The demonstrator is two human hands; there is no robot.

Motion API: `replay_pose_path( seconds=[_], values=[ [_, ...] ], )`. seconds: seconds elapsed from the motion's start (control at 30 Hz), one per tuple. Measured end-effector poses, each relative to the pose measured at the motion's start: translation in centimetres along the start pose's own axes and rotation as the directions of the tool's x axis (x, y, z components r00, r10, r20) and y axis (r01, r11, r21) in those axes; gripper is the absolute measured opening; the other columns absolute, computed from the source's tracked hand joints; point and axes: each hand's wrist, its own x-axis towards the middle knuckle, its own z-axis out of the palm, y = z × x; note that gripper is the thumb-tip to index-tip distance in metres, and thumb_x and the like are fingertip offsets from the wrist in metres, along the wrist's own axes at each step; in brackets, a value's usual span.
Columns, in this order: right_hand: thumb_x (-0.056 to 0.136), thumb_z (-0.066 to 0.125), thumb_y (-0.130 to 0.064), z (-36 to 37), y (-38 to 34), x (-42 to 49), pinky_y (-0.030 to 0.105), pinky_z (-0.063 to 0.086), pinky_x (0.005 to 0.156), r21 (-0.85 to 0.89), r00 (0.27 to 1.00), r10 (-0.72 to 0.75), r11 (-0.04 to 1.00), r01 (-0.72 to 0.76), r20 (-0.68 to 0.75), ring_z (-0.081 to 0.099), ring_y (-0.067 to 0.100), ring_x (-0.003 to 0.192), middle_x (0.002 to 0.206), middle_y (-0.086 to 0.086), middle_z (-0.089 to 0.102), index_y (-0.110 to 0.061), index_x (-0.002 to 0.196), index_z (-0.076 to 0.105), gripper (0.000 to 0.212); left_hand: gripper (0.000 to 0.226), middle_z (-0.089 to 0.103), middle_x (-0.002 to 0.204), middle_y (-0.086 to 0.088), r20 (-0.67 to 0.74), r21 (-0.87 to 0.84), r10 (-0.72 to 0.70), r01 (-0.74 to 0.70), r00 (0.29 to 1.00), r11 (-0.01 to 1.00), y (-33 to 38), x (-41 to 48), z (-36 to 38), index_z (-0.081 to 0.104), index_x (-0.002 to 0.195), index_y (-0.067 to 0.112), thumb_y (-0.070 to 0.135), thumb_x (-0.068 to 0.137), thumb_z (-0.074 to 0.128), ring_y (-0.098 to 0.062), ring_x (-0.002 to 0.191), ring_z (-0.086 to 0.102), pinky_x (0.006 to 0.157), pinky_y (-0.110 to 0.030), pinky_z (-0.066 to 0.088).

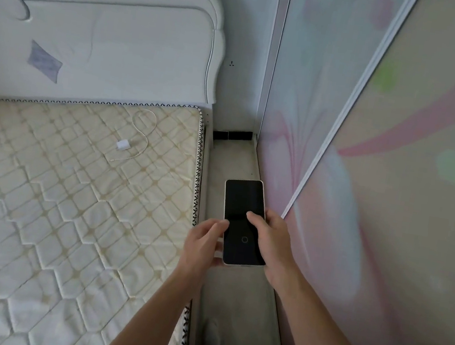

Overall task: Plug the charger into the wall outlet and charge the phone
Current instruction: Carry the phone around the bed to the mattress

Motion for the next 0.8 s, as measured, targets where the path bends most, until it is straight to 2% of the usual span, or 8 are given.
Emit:
replay_pose_path(
  seconds=[0.13,0.3,0.43,0.57,0.7,0.8],
  values=[
    [0.092,0.061,-0.021,1.3,-1.6,3.8,0.052,0.060,0.079,-0.013,1.000,-0.001,1.000,0.001,-0.012,0.073,0.030,0.083,0.084,0.006,0.075,-0.017,0.093,0.069,0.008,0.025,0.066,0.083,-0.009,0.018,-0.008,-0.019,0.019,1.000,1.000,1.8,3.8,-0.2,0.069,0.099,0.003,0.022,0.097,0.052,-0.016,0.065,0.065,0.056,-0.033,0.057],
    [0.092,0.061,-0.023,2.3,-3.2,8.9,0.056,0.060,0.080,-0.034,1.000,0.004,0.999,-0.005,-0.009,0.073,0.029,0.082,0.085,0.006,0.076,-0.019,0.092,0.069,0.009,0.026,0.066,0.086,-0.010,0.013,0.016,-0.043,0.043,0.999,0.999,3.7,9.3,0.1,0.069,0.099,0.003,0.024,0.097,0.052,-0.020,0.071,0.066,0.062,-0.038,0.056],
    [0.093,0.060,-0.023,3.0,-5.0,13.6,0.057,0.059,0.082,-0.044,1.000,0.001,0.999,-0.001,0.000,0.073,0.028,0.083,0.089,0.008,0.075,-0.017,0.097,0.069,0.011,0.025,0.065,0.086,-0.010,0.010,0.027,-0.039,0.039,0.999,0.999,5.7,13.9,0.7,0.069,0.099,0.003,0.023,0.097,0.053,-0.017,0.067,0.067,0.054,-0.032,0.055],
    [0.094,0.059,-0.024,3.9,-7.4,19.2,0.055,0.058,0.084,-0.053,1.000,-0.008,0.999,0.010,0.030,0.072,0.028,0.086,0.091,0.007,0.074,-0.018,0.101,0.067,0.013,0.024,0.065,0.084,-0.008,-0.006,0.020,-0.033,0.033,0.999,0.999,8.3,19.2,1.5,0.069,0.098,0.003,0.021,0.097,0.053,-0.010,0.060,0.065,0.052,-0.030,0.054],
    [0.094,0.059,-0.023,4.8,-10.7,25.5,0.052,0.060,0.080,-0.055,0.998,-0.009,0.998,0.012,0.068,0.072,0.029,0.086,0.093,0.009,0.073,-0.018,0.103,0.066,0.012,0.022,0.066,0.080,-0.005,-0.019,0.014,-0.001,0.001,1.000,1.000,11.4,24.8,2.7,0.069,0.096,0.005,0.020,0.097,0.053,-0.009,0.060,0.065,0.051,-0.028,0.052],
    [0.094,0.060,-0.023,5.3,-13.4,29.9,0.049,0.060,0.078,-0.055,0.997,-0.016,0.998,0.020,0.075,0.072,0.029,0.085,0.093,0.010,0.072,-0.017,0.102,0.064,0.011,0.023,0.066,0.085,-0.007,-0.023,0.013,0.007,-0.007,1.000,1.000,14.1,28.7,3.6,0.068,0.099,0.005,0.021,0.097,0.053,-0.012,0.064,0.066,0.053,-0.029,0.053]
  ],
)
